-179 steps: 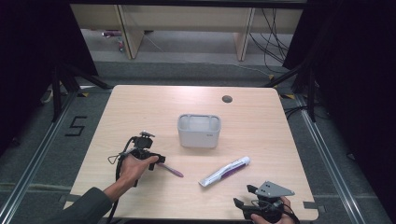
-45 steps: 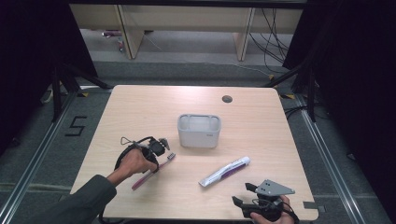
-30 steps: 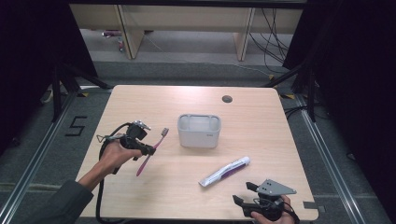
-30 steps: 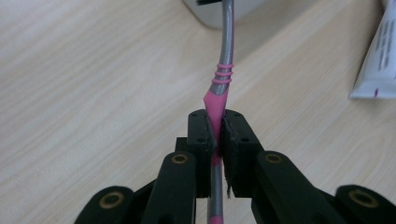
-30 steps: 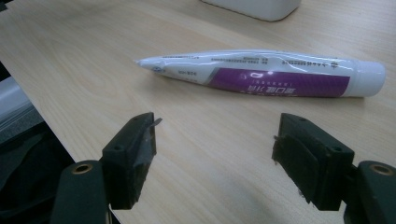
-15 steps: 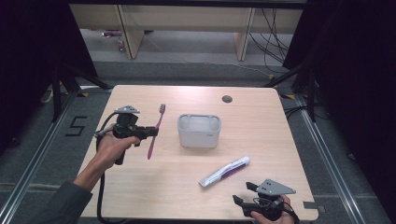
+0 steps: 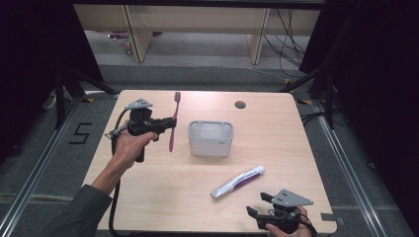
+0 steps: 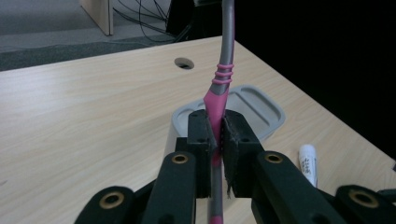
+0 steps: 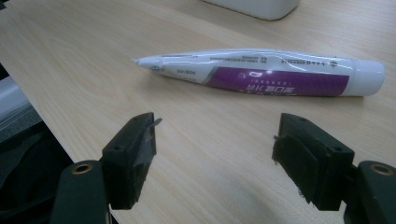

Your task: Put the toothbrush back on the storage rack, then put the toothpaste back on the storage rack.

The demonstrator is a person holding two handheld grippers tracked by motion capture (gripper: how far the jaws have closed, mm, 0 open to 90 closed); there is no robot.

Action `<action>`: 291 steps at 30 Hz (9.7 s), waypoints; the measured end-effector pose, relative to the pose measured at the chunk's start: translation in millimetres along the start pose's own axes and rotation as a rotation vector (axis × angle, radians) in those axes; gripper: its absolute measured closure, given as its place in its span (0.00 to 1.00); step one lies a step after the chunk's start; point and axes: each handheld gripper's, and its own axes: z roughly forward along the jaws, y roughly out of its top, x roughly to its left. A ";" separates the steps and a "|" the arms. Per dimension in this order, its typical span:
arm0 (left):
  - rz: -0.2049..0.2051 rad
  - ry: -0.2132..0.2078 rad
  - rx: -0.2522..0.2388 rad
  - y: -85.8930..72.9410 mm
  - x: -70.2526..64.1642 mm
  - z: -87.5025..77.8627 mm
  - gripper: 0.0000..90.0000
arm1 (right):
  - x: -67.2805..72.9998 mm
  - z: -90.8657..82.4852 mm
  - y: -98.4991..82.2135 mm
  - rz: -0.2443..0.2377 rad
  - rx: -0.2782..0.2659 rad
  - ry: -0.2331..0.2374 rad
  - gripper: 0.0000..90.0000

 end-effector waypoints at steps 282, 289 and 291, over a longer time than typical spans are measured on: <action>0.265 0.024 0.217 -207.4 -39.2 -81.5 0.17 | -47.8 99.3 101.7 -0.583 0.609 0.184 0.46; 0.259 0.019 0.210 -207.5 -38.8 -81.6 0.18 | -43.7 96.9 98.9 -0.583 0.650 0.194 0.50; 0.259 0.019 0.212 -207.4 -38.8 -81.6 0.18 | -42.8 95.8 97.3 -0.583 0.671 0.202 0.52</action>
